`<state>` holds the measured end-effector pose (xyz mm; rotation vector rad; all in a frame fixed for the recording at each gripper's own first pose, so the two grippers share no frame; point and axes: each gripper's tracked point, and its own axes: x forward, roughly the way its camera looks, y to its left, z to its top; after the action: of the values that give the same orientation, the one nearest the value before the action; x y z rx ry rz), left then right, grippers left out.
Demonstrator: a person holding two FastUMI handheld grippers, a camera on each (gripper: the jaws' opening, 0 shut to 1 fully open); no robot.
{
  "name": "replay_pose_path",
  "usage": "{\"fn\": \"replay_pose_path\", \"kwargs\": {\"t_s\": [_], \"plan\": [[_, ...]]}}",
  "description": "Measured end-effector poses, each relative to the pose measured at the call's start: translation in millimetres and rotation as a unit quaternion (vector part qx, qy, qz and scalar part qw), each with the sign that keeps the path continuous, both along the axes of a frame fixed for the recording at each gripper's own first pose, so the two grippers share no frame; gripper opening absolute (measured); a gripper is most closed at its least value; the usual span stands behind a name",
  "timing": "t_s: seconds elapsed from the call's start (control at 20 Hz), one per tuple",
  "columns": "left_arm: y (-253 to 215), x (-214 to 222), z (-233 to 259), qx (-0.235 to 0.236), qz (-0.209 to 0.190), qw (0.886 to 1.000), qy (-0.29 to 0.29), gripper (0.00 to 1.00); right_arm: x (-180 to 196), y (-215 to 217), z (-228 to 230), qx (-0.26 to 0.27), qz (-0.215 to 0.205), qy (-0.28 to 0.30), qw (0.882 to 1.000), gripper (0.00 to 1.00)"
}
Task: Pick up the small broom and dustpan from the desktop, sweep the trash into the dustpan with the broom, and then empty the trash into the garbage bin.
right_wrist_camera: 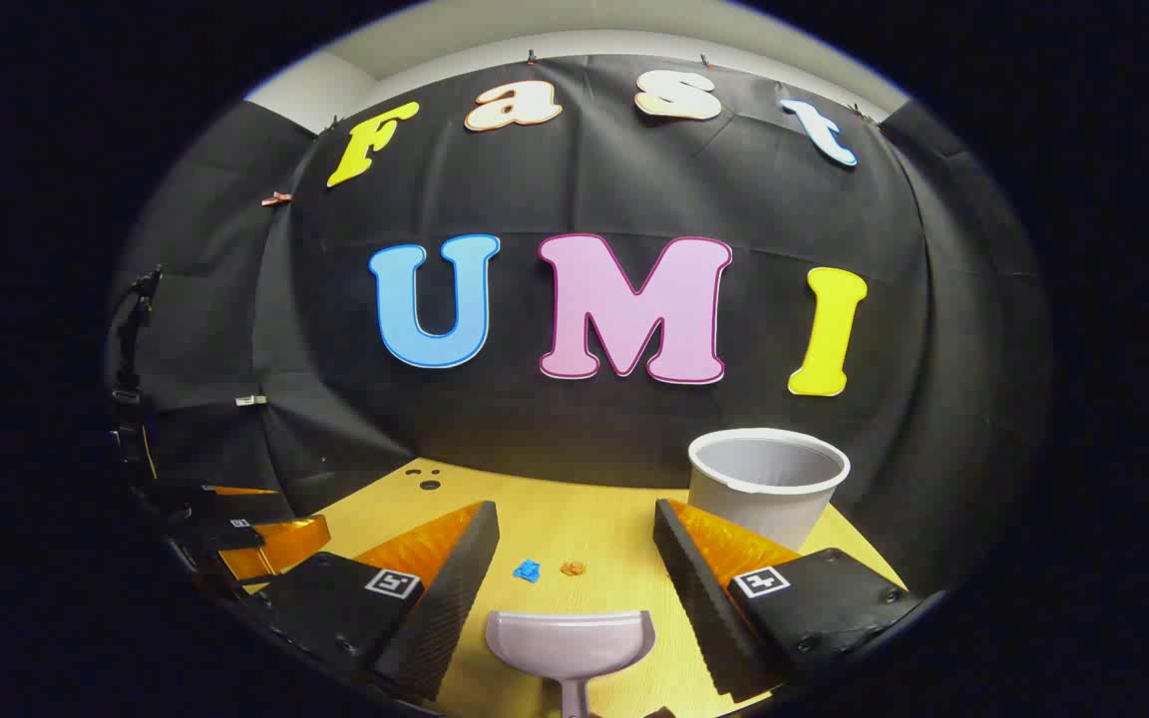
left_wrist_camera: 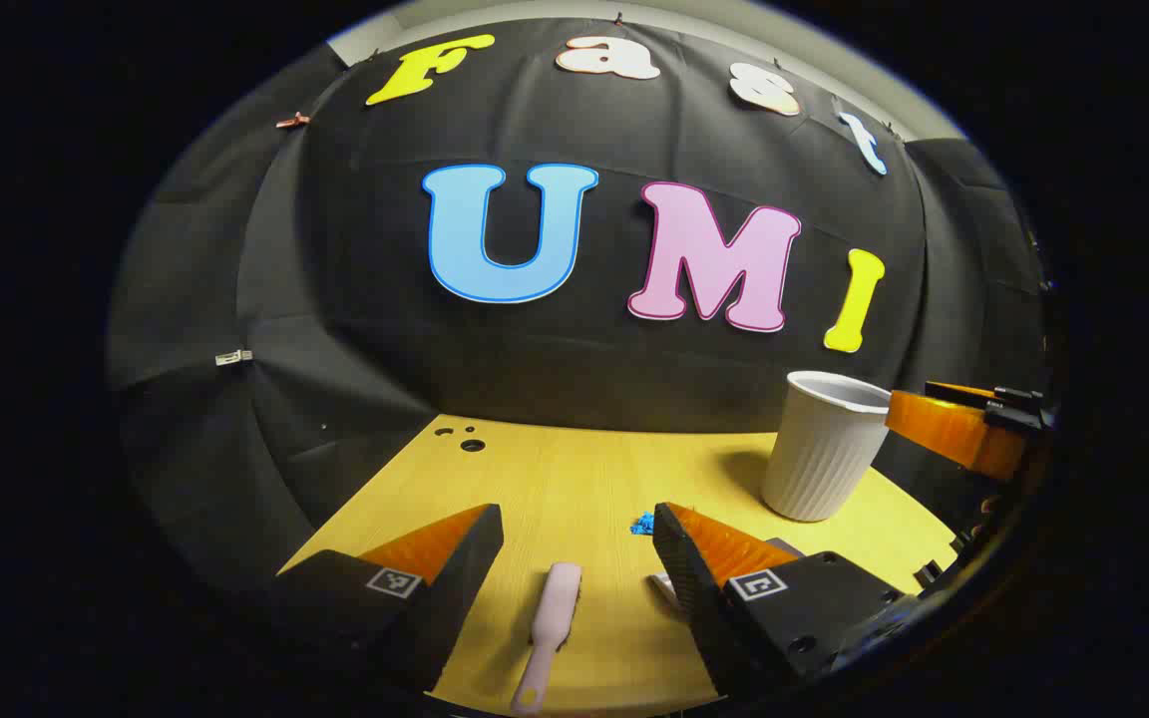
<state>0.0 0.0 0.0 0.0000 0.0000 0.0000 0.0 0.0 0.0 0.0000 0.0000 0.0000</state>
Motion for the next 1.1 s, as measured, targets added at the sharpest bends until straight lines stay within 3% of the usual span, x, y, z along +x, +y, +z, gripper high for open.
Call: {"fn": "replay_pose_path", "kwargs": {"t_s": [0.4, 0.75, 1.1], "plan": [[-5.7, 8.7, -21.3, 0.008, -0.019, 0.999, 0.035, 0.96, 1.5, -7.3, -21.7, 0.017, -0.012, 0.038, 0.999, 0.98], [11.3, 10.2, -55.1, 0.000, -0.011, 0.997, 0.080, 0.96, -0.4, -7.8, -34.2, 0.025, -0.013, 0.061, 0.998, 0.98], [8.9, 23.1, -106.0, 0.021, -0.042, 0.985, 0.165, 0.96, -4.6, -13.4, -47.6, 0.022, -0.019, 0.084, 0.996, 0.98]]}}
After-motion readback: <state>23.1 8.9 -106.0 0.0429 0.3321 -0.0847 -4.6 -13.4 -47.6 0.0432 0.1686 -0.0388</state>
